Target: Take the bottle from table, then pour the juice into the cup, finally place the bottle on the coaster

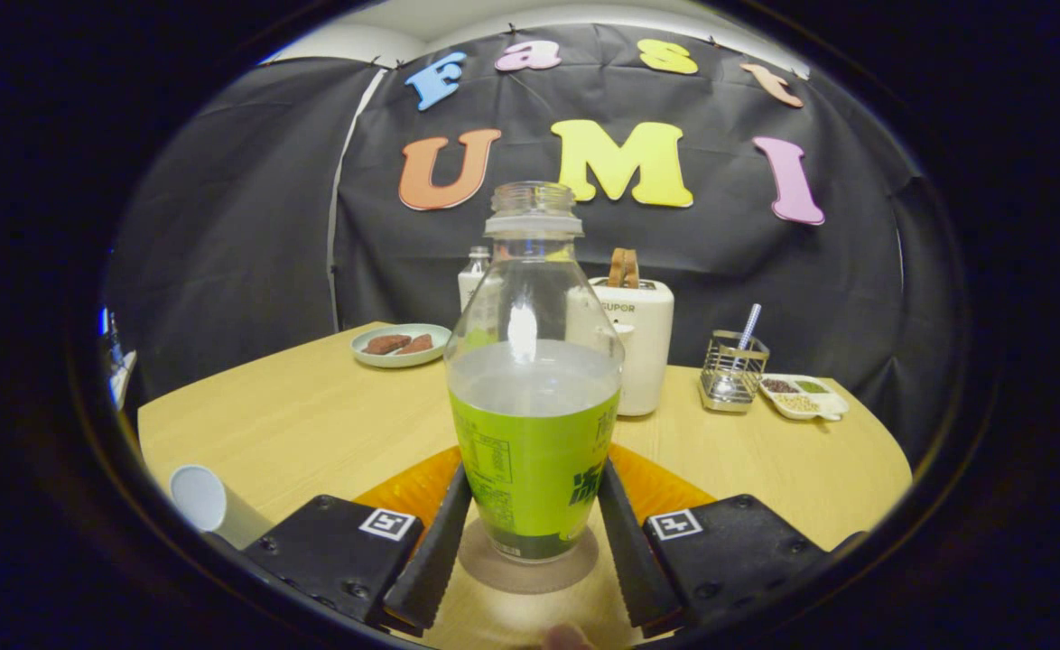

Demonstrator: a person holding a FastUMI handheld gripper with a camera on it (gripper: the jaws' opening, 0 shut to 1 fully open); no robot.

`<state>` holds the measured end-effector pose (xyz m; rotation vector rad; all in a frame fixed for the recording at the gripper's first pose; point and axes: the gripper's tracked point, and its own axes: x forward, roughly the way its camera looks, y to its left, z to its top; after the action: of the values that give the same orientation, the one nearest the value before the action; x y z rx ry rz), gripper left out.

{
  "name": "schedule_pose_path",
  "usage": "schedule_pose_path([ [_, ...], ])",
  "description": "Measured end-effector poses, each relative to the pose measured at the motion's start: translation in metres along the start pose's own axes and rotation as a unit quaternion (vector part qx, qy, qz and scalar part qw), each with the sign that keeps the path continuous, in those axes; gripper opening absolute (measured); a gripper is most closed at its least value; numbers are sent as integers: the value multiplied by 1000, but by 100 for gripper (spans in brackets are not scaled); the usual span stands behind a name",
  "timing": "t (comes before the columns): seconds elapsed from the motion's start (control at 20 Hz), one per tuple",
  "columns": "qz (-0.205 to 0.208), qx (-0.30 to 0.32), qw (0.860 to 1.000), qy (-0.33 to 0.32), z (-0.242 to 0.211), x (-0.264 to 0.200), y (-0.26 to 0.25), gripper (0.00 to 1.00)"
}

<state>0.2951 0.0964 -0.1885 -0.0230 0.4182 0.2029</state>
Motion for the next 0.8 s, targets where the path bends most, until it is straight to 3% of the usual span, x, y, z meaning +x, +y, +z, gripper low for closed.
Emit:
schedule_pose_path([
  [0.4,5,6,1000,6,-8,3,0,82],
  [0.55,9,1,1000,2,-7,2,2,94],
  [0.8,1,-3,1000,-3,-6,-10,-1,99],
])
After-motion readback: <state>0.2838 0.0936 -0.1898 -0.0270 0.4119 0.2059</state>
